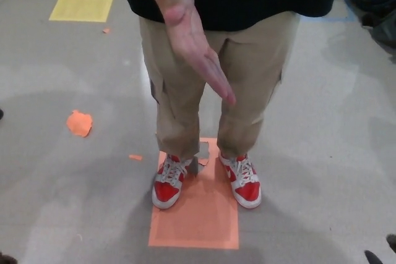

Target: The robot extends its right arm to grab a person's hand and shakes it

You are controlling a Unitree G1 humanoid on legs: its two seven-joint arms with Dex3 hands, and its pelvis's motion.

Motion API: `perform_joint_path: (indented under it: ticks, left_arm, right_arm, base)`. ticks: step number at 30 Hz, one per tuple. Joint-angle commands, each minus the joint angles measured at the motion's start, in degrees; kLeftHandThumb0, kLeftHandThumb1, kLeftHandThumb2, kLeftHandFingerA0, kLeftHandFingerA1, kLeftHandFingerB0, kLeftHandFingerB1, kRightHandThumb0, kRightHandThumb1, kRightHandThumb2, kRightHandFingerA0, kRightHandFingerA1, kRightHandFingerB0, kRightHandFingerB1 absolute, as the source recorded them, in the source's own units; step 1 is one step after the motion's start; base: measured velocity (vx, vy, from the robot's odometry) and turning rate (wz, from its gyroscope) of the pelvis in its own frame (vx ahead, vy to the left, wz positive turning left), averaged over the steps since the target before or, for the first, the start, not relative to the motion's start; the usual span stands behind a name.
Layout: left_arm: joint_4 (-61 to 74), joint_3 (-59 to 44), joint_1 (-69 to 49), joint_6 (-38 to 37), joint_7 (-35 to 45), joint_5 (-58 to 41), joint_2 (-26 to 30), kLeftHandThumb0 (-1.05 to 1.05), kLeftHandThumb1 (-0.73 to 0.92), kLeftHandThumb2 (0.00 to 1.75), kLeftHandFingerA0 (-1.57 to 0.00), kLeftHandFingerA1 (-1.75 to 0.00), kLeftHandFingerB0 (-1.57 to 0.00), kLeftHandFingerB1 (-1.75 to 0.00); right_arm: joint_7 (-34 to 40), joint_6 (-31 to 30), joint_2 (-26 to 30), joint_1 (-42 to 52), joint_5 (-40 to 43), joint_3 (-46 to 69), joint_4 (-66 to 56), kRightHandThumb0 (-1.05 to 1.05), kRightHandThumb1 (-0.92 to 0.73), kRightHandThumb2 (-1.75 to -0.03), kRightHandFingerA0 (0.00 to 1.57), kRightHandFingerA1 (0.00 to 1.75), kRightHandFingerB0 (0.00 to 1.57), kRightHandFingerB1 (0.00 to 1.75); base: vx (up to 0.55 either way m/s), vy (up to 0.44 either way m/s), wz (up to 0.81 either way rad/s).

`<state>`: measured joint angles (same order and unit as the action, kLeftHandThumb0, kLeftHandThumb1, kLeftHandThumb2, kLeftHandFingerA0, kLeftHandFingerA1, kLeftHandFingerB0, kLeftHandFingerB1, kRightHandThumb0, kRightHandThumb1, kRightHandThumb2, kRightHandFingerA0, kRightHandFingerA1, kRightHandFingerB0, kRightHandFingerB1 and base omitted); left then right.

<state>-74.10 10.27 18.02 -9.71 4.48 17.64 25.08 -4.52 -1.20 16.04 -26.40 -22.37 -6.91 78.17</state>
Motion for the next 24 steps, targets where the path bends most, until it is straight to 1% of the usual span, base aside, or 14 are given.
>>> perform_joint_path:
  ticks: [1, 5, 10, 11, 13, 14, 15, 16, 17, 20, 21, 22, 23, 24]
  left_arm:
    - [-0.12, -0.48, 0.07, 0.62, 0.37, -0.04, 1.06, -0.56, 0.86, 0.66, -0.29, -0.32, -0.24, -0.3]
    - [0.15, -0.42, 0.24, -0.2, 0.67, 0.13, 1.4, -0.56, 0.86, 0.65, -0.27, -0.32, -0.22, -0.3]
    - [0.25, -0.51, 1.14, -0.13, 1.48, 0.03, 1.72, -0.55, 0.85, 0.65, -0.29, -0.32, -0.25, -0.31]
    - [0.25, -0.62, 1.38, 0.2, 1.66, -0.07, 1.8, -0.55, 0.85, 0.65, -0.27, -0.32, -0.23, -0.31]
    - [0.25, -0.74, 1.69, 0.43, 1.52, -0.14, 1.82, -0.54, 0.84, 0.65, -0.26, -0.31, -0.23, -0.31]
    - [0.29, -0.67, 1.69, 0.37, 1.47, -0.05, 1.85, -0.29, 0.57, 1.09, -0.07, -0.5, -0.07, -0.49]
    - [0.35, -0.57, 1.64, 0.26, 1.42, 0.09, 1.91, -0.29, 0.57, 1.09, -0.07, -0.5, -0.07, -0.49]
    - [0.32, -0.6, 1.62, 0.12, 1.56, 0.05, 1.93, -0.56, 0.85, 0.65, -0.25, -0.31, -0.21, -0.3]
    - [0.26, -0.58, 1.7, 0.28, 1.57, 0.08, 1.99, -0.57, 0.85, 0.65, -0.24, -0.3, -0.2, -0.3]
    - [0.13, -0.44, 1.93, 0.95, 1.71, 0.22, 2.0, -0.29, 0.57, 1.09, -0.07, -0.5, -0.07, -0.49]
    - [0.06, -0.57, 1.84, 0.91, 1.89, 0.05, 1.97, -0.56, 0.85, 0.65, -0.25, -0.31, -0.2, -0.29]
    - [0.02, -0.52, 1.77, 0.85, 1.88, 0.1, 1.98, -0.29, 0.58, 1.09, -0.07, -0.49, -0.06, -0.49]
    - [-0.01, -0.44, 1.71, 0.78, 1.84, 0.19, 2.0, -0.29, 0.58, 1.09, -0.07, -0.49, -0.06, -0.49]
    - [0.03, -0.47, 1.58, 0.78, 2.0, 0.12, 2.01, -0.54, 0.85, 0.66, -0.23, -0.31, -0.19, -0.3]
  right_arm:
    - [-8.78, -2.01, 0.93, -1.09, 0.87, -0.54, 0.04, -0.8, -0.82, -1.14, 0.0, 0.2, 0.04, 0.21]
    - [-7.72, -3.24, 0.52, -0.65, 0.71, -1.01, -0.04, -0.88, -0.81, -1.12, 0.04, 0.43, 0.1, 0.15]
    - [-8.68, -0.58, 1.13, -0.12, -0.79, -3.25, -0.3, -0.77, -0.81, -1.15, 0.0, 0.23, 0.11, 0.23]
    - [-8.99, -0.6, 1.11, -0.23, -0.62, -3.31, -0.29, -0.83, -0.8, -0.93, 0.06, 0.21, 0.05, 0.19]
    - [-9.14, -1.19, 1.06, -0.56, -0.5, -3.73, -0.23, -0.72, -0.77, -1.13, 0.0, 0.31, 0.04, 0.27]
    - [-8.95, -2.22, 0.88, -0.73, -0.44, -3.85, -0.15, -0.81, -0.92, -0.73, 0.1, 0.33, 0.08, 0.24]
    - [-8.65, -3.68, 0.63, -0.94, -0.35, -3.95, -0.04, -0.81, -0.92, -0.73, 0.1, 0.33, 0.08, 0.24]
    - [-8.22, -3.38, 0.61, -0.81, -0.57, -4.31, -0.1, -0.78, -0.92, -0.72, 0.09, 0.32, 0.1, 0.24]
    - [-7.98, -3.35, 0.48, -0.77, -0.48, -4.41, -0.16, -0.79, -0.76, -1.08, 0.04, 0.38, 0.07, 0.28]
    - [-7.36, -2.18, 0.29, -0.55, -0.94, -5.21, -0.33, -0.81, -0.8, -0.84, 0.05, 0.21, 0.07, 0.2]
    - [-7.12, -1.82, 0.34, -0.51, -1.19, -5.62, -0.36, -0.78, -0.78, -1.12, 0.0, 0.26, 0.14, 0.25]
    - [-7.25, -1.54, 0.37, -0.51, -1.11, -5.68, -0.35, -0.74, -0.92, -0.74, 0.04, 0.23, 0.07, 0.23]
    - [-7.45, -1.24, 0.41, -0.51, -0.95, -5.73, -0.34, -0.74, -0.92, -0.74, 0.04, 0.23, 0.07, 0.23]
    - [-7.73, -1.93, 0.38, -0.69, -0.91, -5.86, -0.3, -0.76, -0.92, -0.75, 0.02, 0.28, 0.08, 0.24]
  base:
    - [0.0, 0.0, 0.0]
    - [0.0, 0.0, 0.0]
    - [0.0, 0.0, 0.0]
    - [0.0, 0.0, 0.0]
    - [0.0, 0.0, 0.0]
    - [0.0, 0.0, 0.0]
    - [0.0, 0.0, 0.0]
    - [0.0, 0.0, 0.0]
    - [0.0, 0.0, 0.0]
    - [0.0, 0.0, 0.0]
    - [0.0, 0.0, 0.0]
    - [0.0, 0.0, 0.0]
    - [0.0, 0.0, 0.0]
    - [0.0, 0.0, 0.0]
